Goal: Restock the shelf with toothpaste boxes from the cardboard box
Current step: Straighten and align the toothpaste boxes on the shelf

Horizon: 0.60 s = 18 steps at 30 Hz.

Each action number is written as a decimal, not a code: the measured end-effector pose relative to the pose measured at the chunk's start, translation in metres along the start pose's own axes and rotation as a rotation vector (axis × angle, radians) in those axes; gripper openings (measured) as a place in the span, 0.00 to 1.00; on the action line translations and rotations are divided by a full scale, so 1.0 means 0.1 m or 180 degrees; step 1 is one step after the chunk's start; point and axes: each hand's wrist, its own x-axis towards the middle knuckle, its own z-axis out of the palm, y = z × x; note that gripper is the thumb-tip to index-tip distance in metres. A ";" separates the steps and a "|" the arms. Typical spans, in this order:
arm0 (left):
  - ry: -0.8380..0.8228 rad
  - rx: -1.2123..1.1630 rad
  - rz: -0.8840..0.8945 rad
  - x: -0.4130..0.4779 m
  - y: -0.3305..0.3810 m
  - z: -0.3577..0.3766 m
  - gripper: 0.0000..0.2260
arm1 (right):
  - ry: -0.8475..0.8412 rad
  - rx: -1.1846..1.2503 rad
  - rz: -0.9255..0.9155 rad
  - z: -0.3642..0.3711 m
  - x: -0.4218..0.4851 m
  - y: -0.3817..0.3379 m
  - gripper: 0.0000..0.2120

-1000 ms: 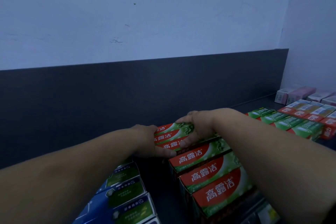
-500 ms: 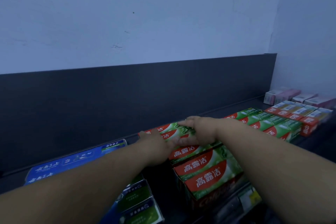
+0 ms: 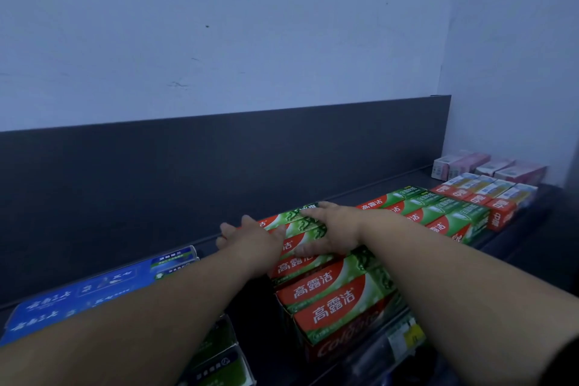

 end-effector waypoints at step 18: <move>-0.0412 -0.0248 0.0618 -0.36 -0.13 -0.06 0.23 | 0.0243 0.0017 -0.0281 0.05 -0.22 -0.07 0.48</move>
